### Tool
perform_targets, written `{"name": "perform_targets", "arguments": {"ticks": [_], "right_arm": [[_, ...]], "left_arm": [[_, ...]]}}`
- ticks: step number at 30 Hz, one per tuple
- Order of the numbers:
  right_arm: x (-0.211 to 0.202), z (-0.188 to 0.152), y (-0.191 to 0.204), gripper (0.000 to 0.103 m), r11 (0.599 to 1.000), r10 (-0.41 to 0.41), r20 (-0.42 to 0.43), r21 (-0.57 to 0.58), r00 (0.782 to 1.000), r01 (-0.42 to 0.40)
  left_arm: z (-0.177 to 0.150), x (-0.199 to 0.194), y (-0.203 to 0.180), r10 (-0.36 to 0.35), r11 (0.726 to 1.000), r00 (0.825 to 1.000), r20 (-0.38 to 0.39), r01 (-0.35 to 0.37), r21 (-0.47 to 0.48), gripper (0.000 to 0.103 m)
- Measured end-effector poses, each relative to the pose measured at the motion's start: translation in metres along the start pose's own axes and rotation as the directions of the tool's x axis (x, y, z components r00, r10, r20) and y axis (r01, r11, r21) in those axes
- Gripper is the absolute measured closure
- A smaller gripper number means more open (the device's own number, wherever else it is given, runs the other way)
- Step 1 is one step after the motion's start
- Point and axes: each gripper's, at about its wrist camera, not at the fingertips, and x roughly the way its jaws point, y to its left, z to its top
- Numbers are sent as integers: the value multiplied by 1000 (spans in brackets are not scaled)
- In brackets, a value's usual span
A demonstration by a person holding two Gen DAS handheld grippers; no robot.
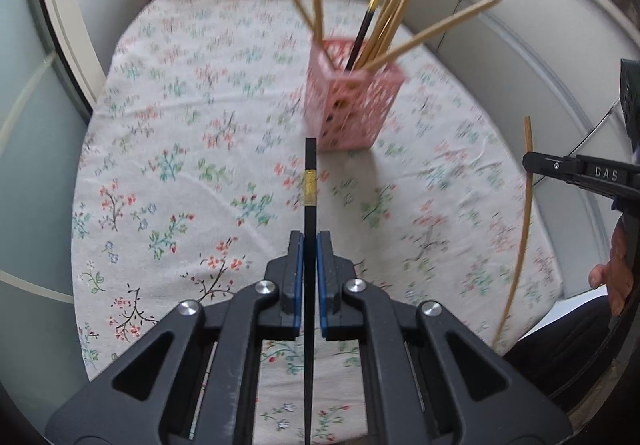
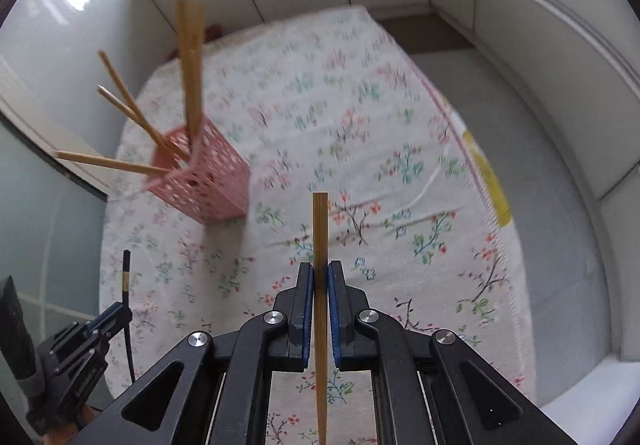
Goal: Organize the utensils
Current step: 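Carry both chopsticks upright toward the pink cup with both tools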
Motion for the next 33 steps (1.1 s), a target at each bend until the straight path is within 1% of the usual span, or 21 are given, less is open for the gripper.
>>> {"name": "perform_targets", "arguments": {"ticks": [3,5,6,7,8,9,10,13,14,16,19,22,23,24,25,27,28,29,31,33], "right_arm": [[-23,5,4,95,1000,21,48,-24,999,-20],[-34,9,7,95,999,30,86,-44,996,-27],[-38,9,9,95,998,30,91,-56,995,-25],[-37,11,12,95,998,25,84,-63,996,-19],[-37,14,14,95,998,17,66,-66,998,-12],[-34,15,16,95,998,12,47,-64,999,-9],[-32,16,15,95,998,5,27,-64,1000,-3],[-18,14,9,95,999,-15,-26,-47,1000,14],[-10,14,5,95,999,-11,-55,-34,998,9],[5,12,-3,95,1000,-1,-105,-3,995,1],[33,11,-14,95,1000,-16,-181,21,983,20],[66,10,-25,95,998,-25,-272,41,962,37],[76,10,-29,95,998,-24,-299,52,954,41],[88,10,-34,95,997,-21,-332,66,943,45],[95,10,-37,95,996,-17,-349,77,937,47],[111,11,-45,95,994,-14,-393,91,919,54],[114,11,-46,95,994,-18,-397,94,917,60],[114,14,-47,95,994,-8,-386,99,922,50],[117,16,-46,94,995,-19,-402,78,915,55],[118,18,-41,94,996,-49,-418,50,907,77]], "left_arm": [[1,-18,-5,-19,1000,999,51,19,-3,96],[3,-24,-8,-26,1000,998,59,26,3,96],[4,-22,-9,-23,1000,999,32,23,6,96],[5,-16,-8,-17,1000,1000,-10,17,-4,96],[5,-11,-6,-18,1000,999,-37,18,-10,96],[5,-1,-4,-15,1000,997,-82,14,-14,96],[5,10,-1,-11,1000,991,-134,9,-20,96],[-1,39,8,0,1000,972,-236,-7,-29,96],[-3,50,12,9,999,962,-273,-19,-32,96],[-5,63,14,9,999,948,-319,-20,-33,96],[-3,80,14,26,999,927,-375,-35,-17,96],[2,98,15,60,998,903,-426,-64,5,95],[5,100,14,62,998,901,-429,-64,10,95],[9,103,14,57,998,897,-439,-59,9,92],[12,105,14,52,998,892,-449,-58,1,89],[17,109,12,58,998,888,-457,-60,10,85],[19,110,11,67,998,887,-457,-66,18,83],[21,112,10,73,997,885,-460,-70,24,82],[26,116,5,87,996,880,-467,-77,41,77],[28,120,-2,123,992,871,-475,-95,84,76]]}}
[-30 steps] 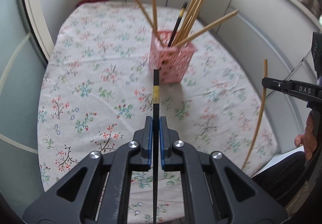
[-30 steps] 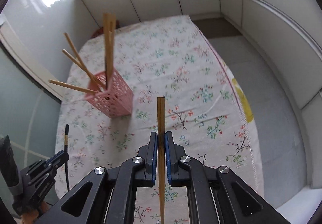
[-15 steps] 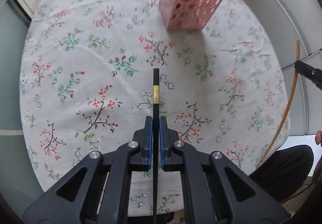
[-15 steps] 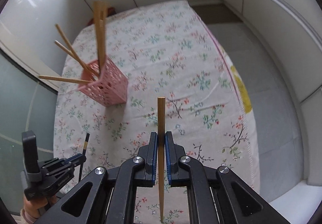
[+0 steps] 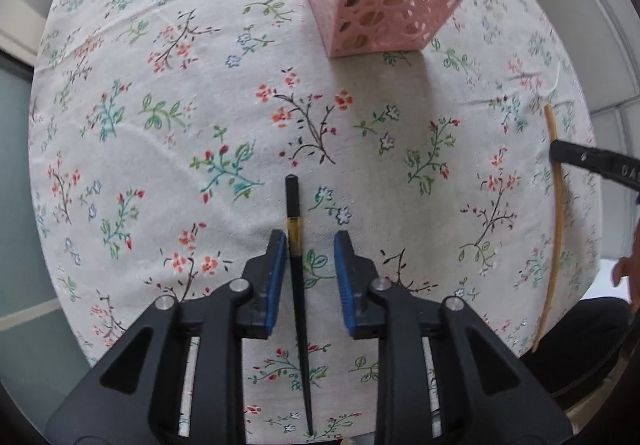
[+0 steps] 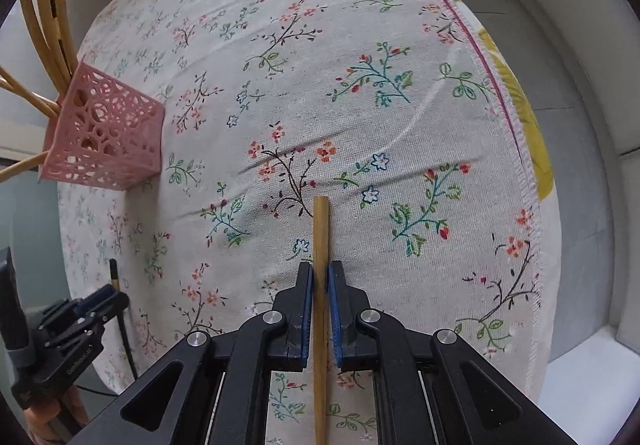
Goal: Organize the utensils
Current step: 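Carry both chopsticks upright toward the pink cup with both tools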
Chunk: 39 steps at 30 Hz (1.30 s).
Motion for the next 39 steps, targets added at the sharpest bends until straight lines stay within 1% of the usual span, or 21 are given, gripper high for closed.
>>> {"name": "perform_targets", "arguments": {"ticks": [1,3,5,6,7,9,10,12,13,14,16,19,23,24,27,28,30,32,34,37,39], "right_arm": [[0,0,3,94,1000,-21,-6,-11,1000,21],[1,0,14,94,996,-87,-5,-35,996,87],[2,0,25,94,987,-150,-2,-54,989,150],[2,-2,31,94,982,-178,6,-69,984,178],[1,-5,35,95,980,-177,23,-82,984,179],[-6,-18,36,95,993,-86,66,-78,994,91],[-12,-24,36,95,995,-56,99,-79,993,64],[-38,-42,39,95,993,2,226,-111,974,23],[-52,-51,41,96,991,32,274,-132,961,5],[-65,-58,42,95,989,47,306,-147,951,-2],[-90,-74,41,96,984,88,365,-174,927,-25],[-127,-90,39,96,978,128,442,-204,888,-40],[-158,-102,44,96,971,167,515,-234,841,-50],[-167,-107,44,96,969,173,540,-242,823,-45],[-185,-119,52,96,964,174,587,-266,791,-15],[-192,-120,54,96,962,177,598,-274,782,-8],[-204,-123,58,96,960,184,622,-281,761,-3],[-213,-124,63,96,957,195,634,-291,748,-3],[-221,-123,66,96,956,197,646,-294,738,3],[-235,-122,70,96,954,198,659,-299,726,12],[-243,-120,72,96,953,200,668,-302,716,15]], "left_arm": [[1,0,-5,23,1000,1000,0,-23,20,76],[6,0,-10,42,998,999,5,-43,39,77],[6,-1,-12,29,999,999,17,-29,31,84],[6,-2,-15,27,999,999,35,-28,33,92],[3,-3,-18,36,999,997,66,-39,38,95],[-8,-6,-25,65,996,989,135,-71,45,95],[-17,-10,-30,57,996,981,185,-69,55,95],[-34,-21,-34,79,994,959,271,-95,47,95],[-43,-26,-33,82,995,952,295,-97,38,95],[-51,-35,-32,72,996,941,331,-86,28,95],[-69,-58,-31,74,996,910,408,-85,8,95],[-90,-93,-24,60,998,868,492,-62,-11,95],[-101,-132,-19,45,999,811,584,-34,-29,95],[-95,-133,-12,48,999,793,607,-32,-37,95],[-97,-155,-2,41,999,745,666,-9,-51,95],[-99,-165,-2,40,999,725,687,-4,-55,95],[-100,-178,0,41,998,700,713,-2,-55,95],[-100,-190,0,45,998,676,735,-4,-58,95],[-97,-199,0,51,998,668,743,-10,-59,95],[-94,-210,0,38,999,657,753,4,-54,95],[-92,-218,-2,37,999,647,762,1,-49,95]]}}
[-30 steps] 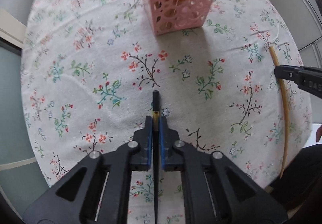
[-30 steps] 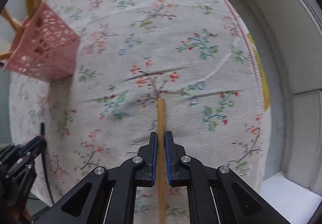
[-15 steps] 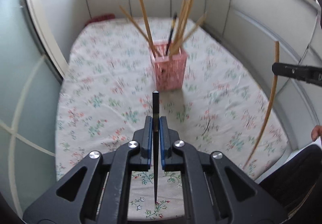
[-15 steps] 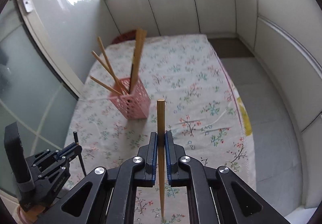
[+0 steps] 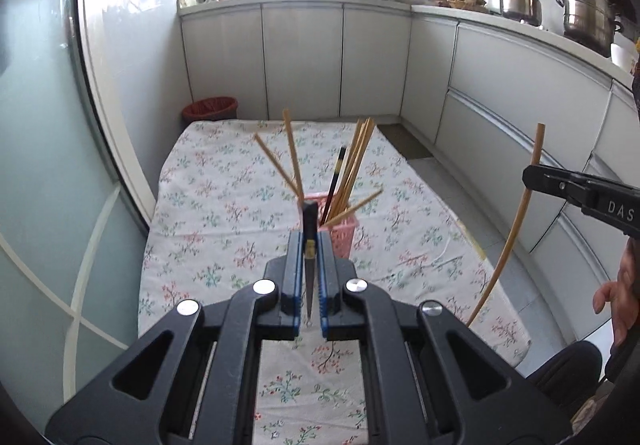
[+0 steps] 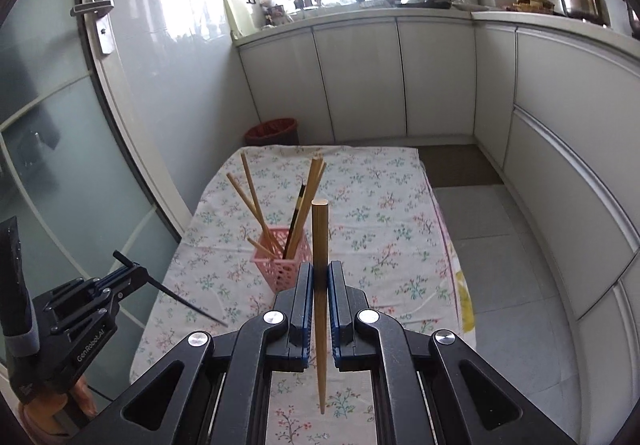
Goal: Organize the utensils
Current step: 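Carry both chopsticks upright toward the pink cup with both tools, then lower both chopsticks into the pink cup and open both tools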
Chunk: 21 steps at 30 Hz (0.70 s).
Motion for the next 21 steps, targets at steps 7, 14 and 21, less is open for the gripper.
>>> {"name": "perform_targets", "arguments": {"ticks": [7,14,21], "right_arm": [[-18,23,4,96,1000,11,48,-2,999,-11],[-29,44,2,96,1000,13,93,12,996,-14],[-32,81,7,96,999,41,172,25,984,-46]], "left_arm": [[18,-8,-2,-29,1000,999,27,29,-4,95],[44,-14,-2,-49,999,997,66,49,0,95],[74,3,-4,-51,999,993,105,53,-12,95]]}}
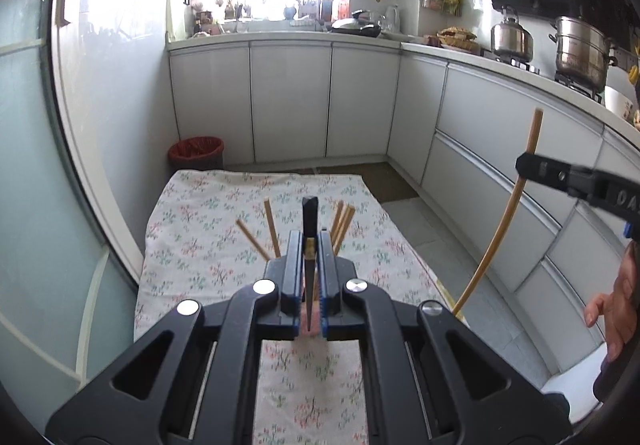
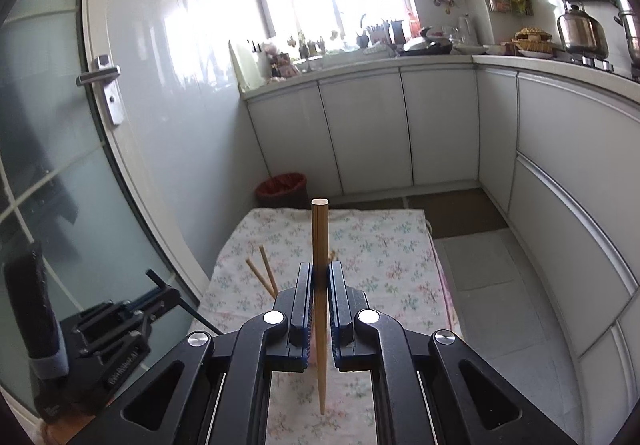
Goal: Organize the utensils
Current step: 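Lower both chopsticks into the pink cup and open both tools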
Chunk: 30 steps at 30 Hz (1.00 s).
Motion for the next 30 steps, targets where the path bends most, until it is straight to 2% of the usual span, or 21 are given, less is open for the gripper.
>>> {"name": "perform_targets", "arguments": {"ticks": [8,14,16,19,23,30], "right_arm": [[39,33,16,95,999,16,78,-38,997,-14],[88,30,25,95,997,28,68,-73,997,-23],[104,26,28,95,996,32,54,-82,998,-27],[123,20,33,95,995,32,37,-93,999,-28],[140,17,40,95,995,35,34,-99,999,-32],[159,9,55,95,992,53,15,-119,998,-51]], "left_arm": [[14,52,11,3,999,1000,4,-2,-44,95],[-8,98,18,-18,996,997,-75,12,-83,95],[-15,98,22,-31,994,997,-74,23,-107,95],[-13,79,34,-48,987,999,-21,44,-154,93],[-5,54,50,-21,982,999,43,29,-185,85],[-7,39,73,11,973,997,71,6,-229,84]]}}
